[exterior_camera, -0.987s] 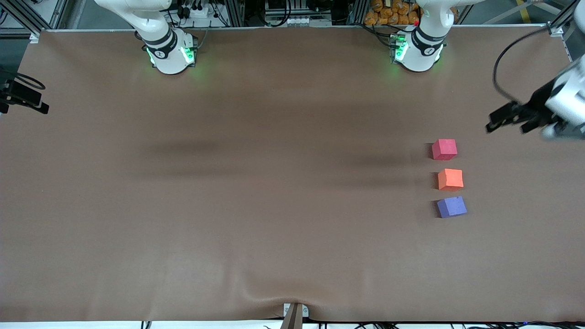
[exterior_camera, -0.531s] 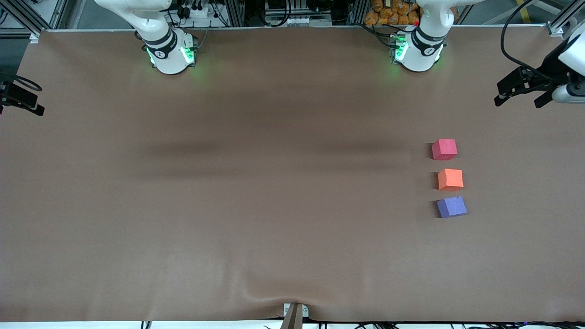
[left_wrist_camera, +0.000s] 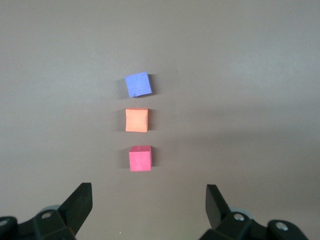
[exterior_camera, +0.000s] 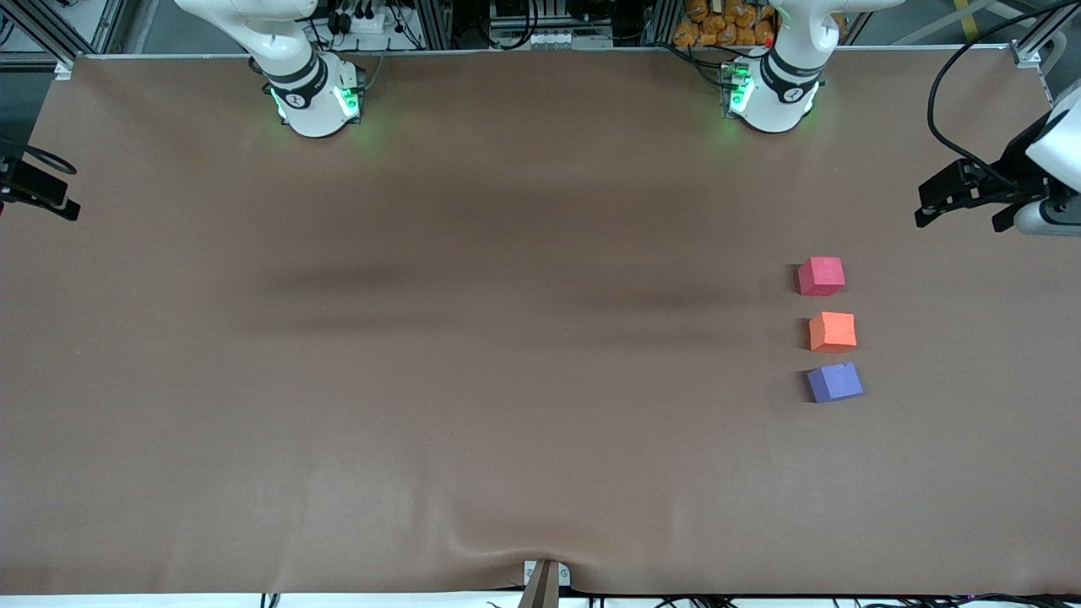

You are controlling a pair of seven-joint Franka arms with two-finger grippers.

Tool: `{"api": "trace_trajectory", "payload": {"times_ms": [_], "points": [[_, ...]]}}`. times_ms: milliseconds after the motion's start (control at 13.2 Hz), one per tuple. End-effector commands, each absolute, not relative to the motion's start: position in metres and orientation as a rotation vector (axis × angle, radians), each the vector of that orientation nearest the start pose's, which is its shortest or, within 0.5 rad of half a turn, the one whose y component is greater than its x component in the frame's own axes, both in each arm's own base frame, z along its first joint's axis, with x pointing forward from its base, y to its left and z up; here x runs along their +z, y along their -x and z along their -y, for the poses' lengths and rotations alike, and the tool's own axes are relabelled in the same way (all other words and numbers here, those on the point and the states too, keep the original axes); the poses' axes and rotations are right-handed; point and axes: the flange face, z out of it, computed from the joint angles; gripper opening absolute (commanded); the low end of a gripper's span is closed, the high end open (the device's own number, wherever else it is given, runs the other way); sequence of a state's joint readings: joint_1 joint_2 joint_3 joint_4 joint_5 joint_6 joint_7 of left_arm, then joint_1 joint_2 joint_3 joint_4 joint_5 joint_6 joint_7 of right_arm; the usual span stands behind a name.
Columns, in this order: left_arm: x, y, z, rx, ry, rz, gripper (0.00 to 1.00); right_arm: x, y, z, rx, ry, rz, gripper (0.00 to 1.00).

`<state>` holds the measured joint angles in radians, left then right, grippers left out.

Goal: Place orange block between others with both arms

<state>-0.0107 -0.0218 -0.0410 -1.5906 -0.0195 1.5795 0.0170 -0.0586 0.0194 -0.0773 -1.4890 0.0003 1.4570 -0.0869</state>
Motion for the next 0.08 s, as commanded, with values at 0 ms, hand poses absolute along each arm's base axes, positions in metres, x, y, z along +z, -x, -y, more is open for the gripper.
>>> {"api": "trace_trajectory", "payload": {"times_ms": [0], "points": [[0.6357,-0.5504,0.0324,0.024,3.135,-0.096,1.0,0.6433,-0.5449,0.0756,0.072,3.139,-0.068,1.0]]}}
